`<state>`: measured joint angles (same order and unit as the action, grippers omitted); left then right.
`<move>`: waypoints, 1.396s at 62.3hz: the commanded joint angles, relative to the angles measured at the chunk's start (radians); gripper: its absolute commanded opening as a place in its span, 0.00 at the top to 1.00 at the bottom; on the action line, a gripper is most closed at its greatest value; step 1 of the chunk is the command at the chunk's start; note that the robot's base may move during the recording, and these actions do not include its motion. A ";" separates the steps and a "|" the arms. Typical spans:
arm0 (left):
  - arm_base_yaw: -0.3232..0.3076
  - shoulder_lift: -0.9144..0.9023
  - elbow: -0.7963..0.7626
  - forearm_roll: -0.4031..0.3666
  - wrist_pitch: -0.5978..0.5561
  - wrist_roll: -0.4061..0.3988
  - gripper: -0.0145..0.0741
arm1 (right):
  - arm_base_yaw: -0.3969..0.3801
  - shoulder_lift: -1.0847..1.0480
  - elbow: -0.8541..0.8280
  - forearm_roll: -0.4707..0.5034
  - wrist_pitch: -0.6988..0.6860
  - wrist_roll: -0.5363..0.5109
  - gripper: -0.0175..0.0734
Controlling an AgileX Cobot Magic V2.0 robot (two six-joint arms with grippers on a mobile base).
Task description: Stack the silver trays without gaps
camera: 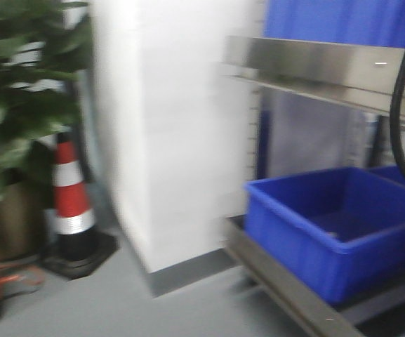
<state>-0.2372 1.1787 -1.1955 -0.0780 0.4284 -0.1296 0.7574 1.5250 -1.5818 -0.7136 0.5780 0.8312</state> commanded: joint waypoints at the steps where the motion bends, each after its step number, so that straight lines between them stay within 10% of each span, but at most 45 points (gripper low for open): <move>1: -0.025 -0.005 -0.015 -0.072 -0.030 0.016 0.86 | 0.030 0.001 -0.003 0.046 -0.227 -0.002 0.89; 87: -0.025 -0.005 -0.015 -0.070 -0.030 0.016 0.86 | 0.030 0.001 -0.003 0.039 -0.271 -0.002 0.89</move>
<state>-0.2372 1.1787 -1.1955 -0.0920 0.4339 -0.1234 0.7617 1.5250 -1.5818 -0.6869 0.6701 0.8312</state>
